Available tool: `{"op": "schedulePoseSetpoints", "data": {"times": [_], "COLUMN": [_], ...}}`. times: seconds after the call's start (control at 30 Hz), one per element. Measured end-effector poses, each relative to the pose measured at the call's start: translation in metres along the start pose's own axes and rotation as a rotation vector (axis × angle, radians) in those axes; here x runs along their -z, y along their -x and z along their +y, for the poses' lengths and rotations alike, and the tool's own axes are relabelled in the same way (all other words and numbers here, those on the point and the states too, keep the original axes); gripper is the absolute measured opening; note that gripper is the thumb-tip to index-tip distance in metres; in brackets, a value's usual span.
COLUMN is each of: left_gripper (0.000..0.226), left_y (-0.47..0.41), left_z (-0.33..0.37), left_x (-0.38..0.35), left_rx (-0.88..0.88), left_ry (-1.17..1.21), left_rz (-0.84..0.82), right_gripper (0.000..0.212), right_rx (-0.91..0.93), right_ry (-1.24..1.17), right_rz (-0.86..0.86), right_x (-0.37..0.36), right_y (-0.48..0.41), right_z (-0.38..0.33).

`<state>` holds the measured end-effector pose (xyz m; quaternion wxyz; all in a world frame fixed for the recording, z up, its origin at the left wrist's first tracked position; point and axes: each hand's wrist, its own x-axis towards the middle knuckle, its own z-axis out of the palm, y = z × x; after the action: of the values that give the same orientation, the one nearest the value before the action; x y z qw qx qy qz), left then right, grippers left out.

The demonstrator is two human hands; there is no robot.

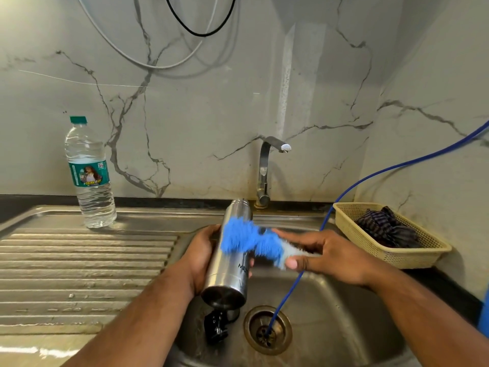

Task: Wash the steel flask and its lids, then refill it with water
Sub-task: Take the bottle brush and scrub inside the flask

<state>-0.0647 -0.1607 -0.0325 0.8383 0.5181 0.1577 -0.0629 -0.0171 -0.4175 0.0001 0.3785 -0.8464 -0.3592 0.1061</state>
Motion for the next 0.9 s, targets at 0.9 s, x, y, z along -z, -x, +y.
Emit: {"op": "schedulePoseSetpoints", "data": {"times": [0.9], "left_gripper": [0.064], "left_y": [0.003], "left_z": [0.001], "left_x": [-0.003], "left_rx": [0.024], "left_ry": [-0.13], "left_rz": [-0.017], "right_gripper": [0.057], "right_rx": [0.017], "right_ry": [0.072], "right_rz": [0.094], "right_x": [0.0], "right_y": [-0.004], "right_z": [0.008]}}
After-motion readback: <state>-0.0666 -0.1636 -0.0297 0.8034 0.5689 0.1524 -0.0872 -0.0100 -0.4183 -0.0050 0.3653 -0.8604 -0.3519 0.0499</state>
